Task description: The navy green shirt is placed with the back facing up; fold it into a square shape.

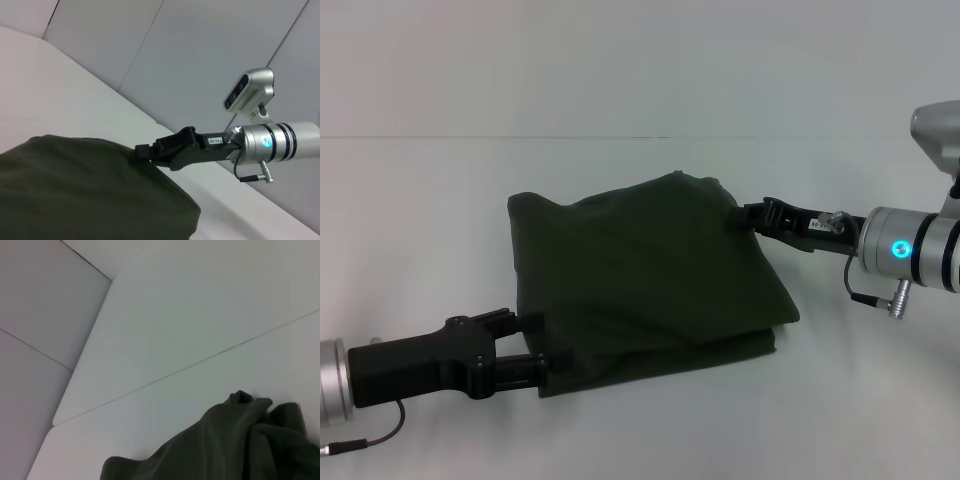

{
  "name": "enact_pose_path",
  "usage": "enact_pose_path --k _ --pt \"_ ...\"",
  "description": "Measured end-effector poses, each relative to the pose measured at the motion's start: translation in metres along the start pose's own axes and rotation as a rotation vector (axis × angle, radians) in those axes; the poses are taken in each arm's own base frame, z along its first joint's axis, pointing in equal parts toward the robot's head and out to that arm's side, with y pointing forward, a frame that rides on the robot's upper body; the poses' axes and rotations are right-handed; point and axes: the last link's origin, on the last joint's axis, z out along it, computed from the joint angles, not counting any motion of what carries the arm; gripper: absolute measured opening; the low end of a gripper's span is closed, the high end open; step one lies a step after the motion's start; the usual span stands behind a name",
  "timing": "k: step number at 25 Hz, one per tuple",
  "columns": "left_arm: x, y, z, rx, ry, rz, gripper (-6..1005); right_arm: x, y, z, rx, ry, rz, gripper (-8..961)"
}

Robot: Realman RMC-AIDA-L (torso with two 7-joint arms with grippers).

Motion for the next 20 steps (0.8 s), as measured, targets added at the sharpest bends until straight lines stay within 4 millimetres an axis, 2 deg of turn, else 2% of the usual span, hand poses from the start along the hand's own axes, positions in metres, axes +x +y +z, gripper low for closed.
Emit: enact_pose_path --k 12,20 --pt "0.000 0.000 0.000 0.000 0.001 0.000 890 -0.001 -0.007 -0.008 -0.024 -0.079 0.077 65" --pt "0.000 0.000 -0.001 0.003 0.004 -0.002 891 0.001 -0.011 -0.013 -0.026 -0.098 0.115 68"
